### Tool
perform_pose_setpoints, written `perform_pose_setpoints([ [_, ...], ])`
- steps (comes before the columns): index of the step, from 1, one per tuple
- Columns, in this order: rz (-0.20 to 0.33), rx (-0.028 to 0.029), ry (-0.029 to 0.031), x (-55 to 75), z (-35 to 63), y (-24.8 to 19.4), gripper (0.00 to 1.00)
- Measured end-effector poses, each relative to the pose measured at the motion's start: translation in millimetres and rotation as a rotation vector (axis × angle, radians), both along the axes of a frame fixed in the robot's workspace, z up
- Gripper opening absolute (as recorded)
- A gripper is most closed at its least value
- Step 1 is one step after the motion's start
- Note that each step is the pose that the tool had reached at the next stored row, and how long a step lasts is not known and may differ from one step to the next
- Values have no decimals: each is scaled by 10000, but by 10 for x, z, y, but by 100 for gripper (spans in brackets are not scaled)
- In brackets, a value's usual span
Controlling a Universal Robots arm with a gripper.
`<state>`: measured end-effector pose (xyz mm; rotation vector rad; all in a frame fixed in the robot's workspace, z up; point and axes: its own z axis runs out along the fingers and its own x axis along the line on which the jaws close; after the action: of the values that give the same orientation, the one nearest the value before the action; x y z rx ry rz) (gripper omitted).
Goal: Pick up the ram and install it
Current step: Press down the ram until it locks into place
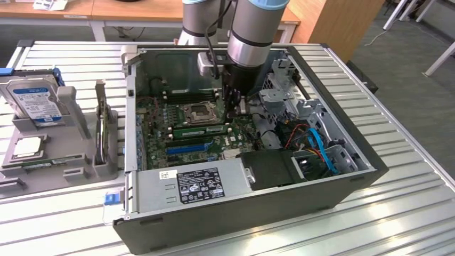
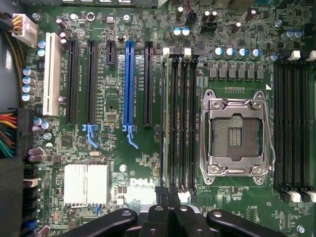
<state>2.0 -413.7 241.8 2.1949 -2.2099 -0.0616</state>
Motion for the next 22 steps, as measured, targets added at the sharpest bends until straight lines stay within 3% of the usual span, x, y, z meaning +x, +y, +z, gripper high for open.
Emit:
perform_pose_setpoints([
  [12, 0, -1, 0, 0, -57, 0, 10],
  [22, 0, -2, 1, 0, -63, 31, 10],
])
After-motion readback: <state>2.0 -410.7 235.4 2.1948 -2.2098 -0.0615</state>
